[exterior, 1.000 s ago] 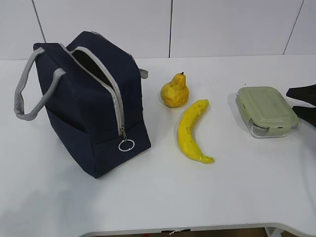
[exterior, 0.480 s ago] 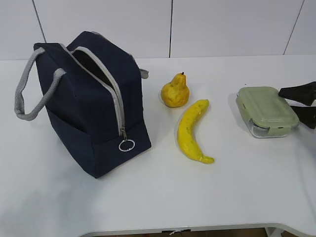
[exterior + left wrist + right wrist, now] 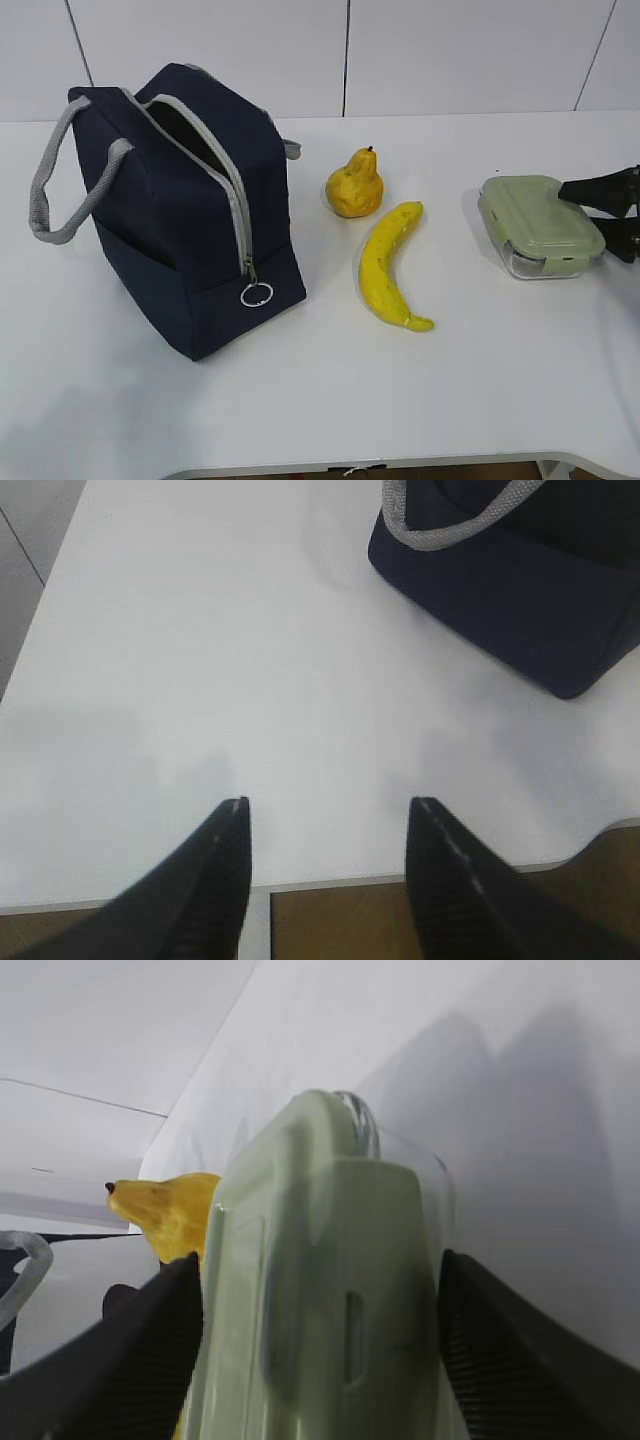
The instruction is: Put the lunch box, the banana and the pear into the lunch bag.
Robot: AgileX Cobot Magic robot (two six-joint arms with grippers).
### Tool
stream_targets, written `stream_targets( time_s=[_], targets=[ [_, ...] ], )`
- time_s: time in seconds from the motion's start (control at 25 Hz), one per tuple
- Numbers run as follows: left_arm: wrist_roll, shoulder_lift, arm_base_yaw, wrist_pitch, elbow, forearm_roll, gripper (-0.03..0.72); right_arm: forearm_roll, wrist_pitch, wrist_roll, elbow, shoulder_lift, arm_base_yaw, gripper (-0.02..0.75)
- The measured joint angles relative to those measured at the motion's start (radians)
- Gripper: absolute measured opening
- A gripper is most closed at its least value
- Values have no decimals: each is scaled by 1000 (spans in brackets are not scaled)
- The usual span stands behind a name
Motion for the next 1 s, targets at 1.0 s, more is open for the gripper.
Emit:
stream_targets(
  time_s=[1.0],
  targets=[
    [0, 0, 0, 0, 0, 0, 360, -65, 0, -10, 0, 0, 25, 473]
  ],
)
